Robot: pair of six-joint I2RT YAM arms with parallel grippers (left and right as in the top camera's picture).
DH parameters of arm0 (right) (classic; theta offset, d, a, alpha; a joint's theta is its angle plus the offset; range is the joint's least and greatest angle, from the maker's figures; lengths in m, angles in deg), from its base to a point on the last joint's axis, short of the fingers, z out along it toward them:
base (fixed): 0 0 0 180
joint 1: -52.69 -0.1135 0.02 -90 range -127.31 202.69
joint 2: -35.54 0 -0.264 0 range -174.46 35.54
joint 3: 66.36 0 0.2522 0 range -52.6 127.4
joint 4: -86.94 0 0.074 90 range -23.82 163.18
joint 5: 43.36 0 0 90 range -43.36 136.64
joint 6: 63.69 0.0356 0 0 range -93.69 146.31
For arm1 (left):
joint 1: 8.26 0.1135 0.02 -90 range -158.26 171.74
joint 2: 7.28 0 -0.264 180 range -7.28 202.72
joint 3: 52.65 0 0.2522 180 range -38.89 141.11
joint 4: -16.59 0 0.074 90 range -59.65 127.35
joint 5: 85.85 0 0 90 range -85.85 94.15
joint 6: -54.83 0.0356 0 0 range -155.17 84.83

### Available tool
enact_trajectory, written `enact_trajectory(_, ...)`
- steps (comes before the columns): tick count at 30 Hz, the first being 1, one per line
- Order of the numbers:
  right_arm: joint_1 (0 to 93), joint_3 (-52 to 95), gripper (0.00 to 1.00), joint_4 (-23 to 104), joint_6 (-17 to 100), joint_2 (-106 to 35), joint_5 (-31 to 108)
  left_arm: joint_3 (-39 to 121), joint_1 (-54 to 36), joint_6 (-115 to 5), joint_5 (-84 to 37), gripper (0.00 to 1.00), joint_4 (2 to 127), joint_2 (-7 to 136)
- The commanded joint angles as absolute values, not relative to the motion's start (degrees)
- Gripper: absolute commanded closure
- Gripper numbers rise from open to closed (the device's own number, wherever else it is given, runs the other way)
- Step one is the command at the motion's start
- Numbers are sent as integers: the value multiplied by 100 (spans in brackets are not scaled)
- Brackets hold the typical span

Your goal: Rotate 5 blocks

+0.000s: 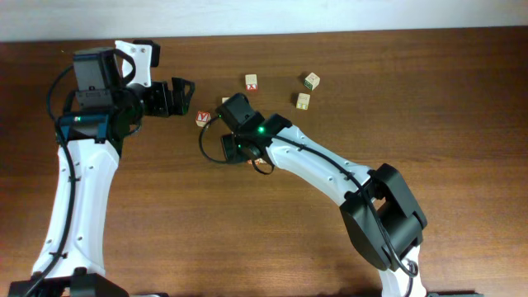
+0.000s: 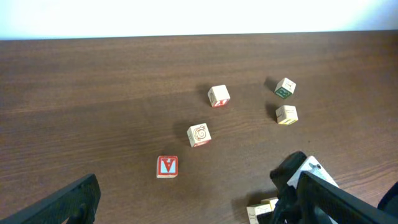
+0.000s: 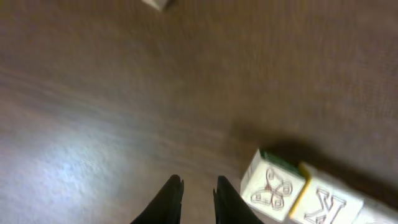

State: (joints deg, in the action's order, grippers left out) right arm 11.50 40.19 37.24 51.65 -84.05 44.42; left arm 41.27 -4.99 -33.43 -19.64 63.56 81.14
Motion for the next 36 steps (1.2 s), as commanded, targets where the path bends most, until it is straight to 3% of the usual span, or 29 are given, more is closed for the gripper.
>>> enact_trajectory(1, 1172, 4071, 81, 3849, 4918, -8683, 4553, 4236, -512, -3251, -2008, 1, 6349, 8134)
enact_trajectory(10, 1139, 4130, 81, 3302, 4625, -8733, 3721, 4236, -512, -3251, -2008, 1, 6349, 8134)
enact_trajectory(14, 1142, 4148, 81, 2705, 4842, -8735, 4223, 4236, -512, -3251, -2008, 1, 6349, 8134)
enact_trajectory(36, 989, 4139, 81, 2926, 4448, -8783, 4215, 4236, -512, -3251, -2008, 1, 6461, 8134)
